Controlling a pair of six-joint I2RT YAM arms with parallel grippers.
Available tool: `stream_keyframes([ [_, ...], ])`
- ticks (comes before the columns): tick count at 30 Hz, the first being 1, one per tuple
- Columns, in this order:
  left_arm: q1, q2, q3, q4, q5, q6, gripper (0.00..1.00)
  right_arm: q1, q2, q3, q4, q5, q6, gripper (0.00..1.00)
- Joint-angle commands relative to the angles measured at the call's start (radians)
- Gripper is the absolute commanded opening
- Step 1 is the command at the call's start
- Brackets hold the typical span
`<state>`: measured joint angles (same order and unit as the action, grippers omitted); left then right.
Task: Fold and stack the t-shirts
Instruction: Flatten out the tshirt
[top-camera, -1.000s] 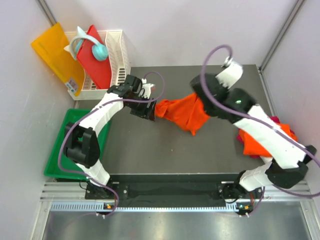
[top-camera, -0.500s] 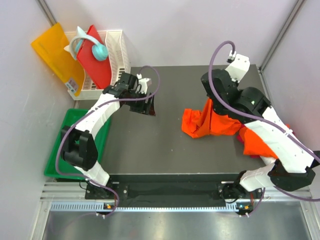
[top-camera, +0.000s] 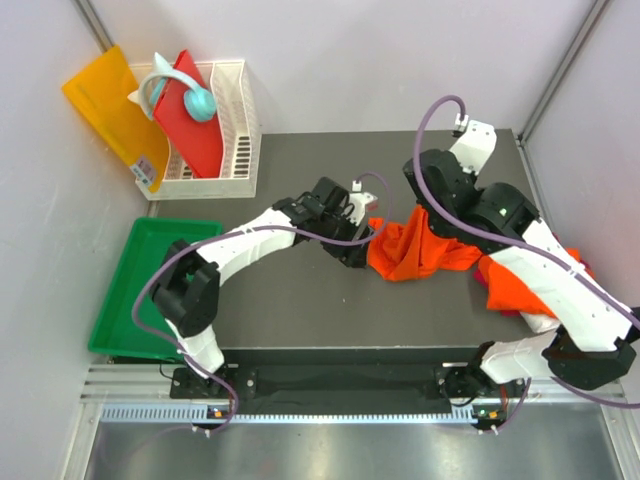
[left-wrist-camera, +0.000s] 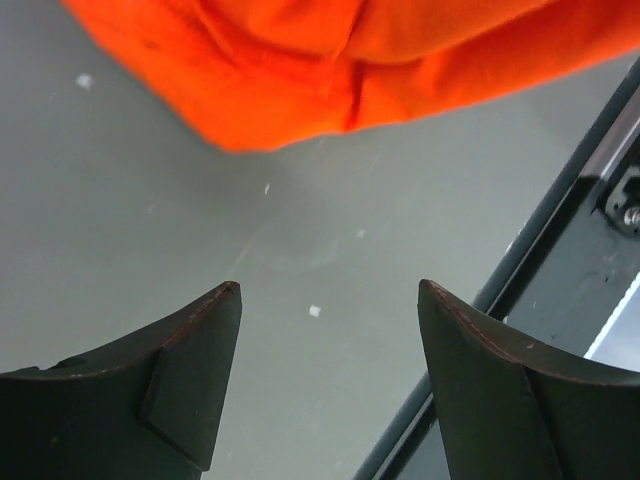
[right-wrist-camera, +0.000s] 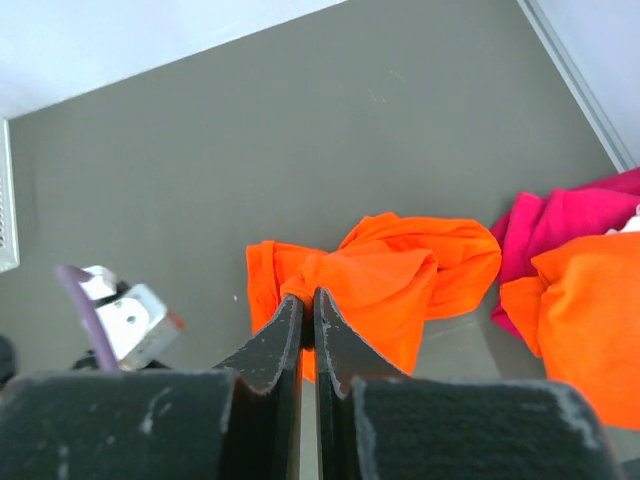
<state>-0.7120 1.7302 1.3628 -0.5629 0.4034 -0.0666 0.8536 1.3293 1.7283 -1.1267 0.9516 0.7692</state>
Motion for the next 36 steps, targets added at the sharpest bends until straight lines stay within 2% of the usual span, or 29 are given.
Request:
stream_keyframes([
  [1,0.003,0.08,0.022,0.156,0.032,-0.076,0.76,-0.025,-0.081,-0.015,0.031,0.013,0.008,0.0],
  [11,-0.01,0.29,0.139,0.247,0.02,-0.162,0.76,-0.031,-0.116,-0.078,0.001,0.015,0.042,0.0],
  [25,-0.07,0.403,0.301,0.239,-0.049,-0.208,0.75,-0.03,-0.173,-0.165,-0.002,-0.002,0.087,0.0],
  [36,-0.073,0.365,0.193,0.264,-0.112,-0.202,0.71,-0.031,-0.209,-0.184,-0.019,0.01,0.101,0.0],
])
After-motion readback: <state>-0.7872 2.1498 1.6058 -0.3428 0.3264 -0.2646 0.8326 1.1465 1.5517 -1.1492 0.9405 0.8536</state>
